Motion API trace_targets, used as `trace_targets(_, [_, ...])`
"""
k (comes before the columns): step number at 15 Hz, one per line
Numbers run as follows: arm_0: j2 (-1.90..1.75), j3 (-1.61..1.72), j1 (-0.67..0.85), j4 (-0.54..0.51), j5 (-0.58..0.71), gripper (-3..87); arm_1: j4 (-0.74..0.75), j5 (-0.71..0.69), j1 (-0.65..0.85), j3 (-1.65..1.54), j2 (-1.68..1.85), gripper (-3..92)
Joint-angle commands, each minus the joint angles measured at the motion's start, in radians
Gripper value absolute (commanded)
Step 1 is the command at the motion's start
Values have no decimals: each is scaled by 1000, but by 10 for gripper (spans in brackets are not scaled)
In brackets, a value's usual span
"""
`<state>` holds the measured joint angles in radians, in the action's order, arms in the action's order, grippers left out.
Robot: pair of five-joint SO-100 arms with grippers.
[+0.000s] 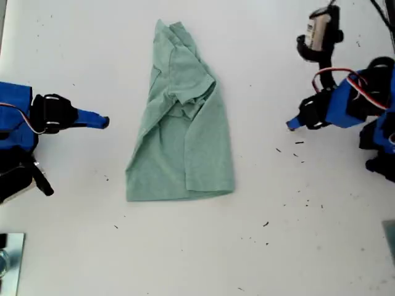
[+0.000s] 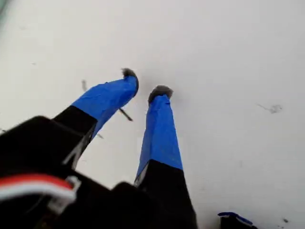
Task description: Fold t shirt
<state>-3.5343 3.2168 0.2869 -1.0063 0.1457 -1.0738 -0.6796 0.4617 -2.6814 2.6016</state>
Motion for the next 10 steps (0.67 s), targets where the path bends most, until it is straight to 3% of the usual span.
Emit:
trace_targets(1, [-9,17,-14,2,-12,-2,38,-26,81,-222,327,25])
trace_targets(4, [25,-17,-9,3,-57,-3,52,23,89,-336,440,25])
trace_targets(6, [351,-245,-67,44,-114,-3,55,18,84,-337,448,25])
trace_targets(7, [632,-492,-110,-9,-120,-3,57,18,83,-341,449,25])
trace_targets(10, [1216,-1244,-198,-433,-94,-3,48,18,77,-359,499,25])
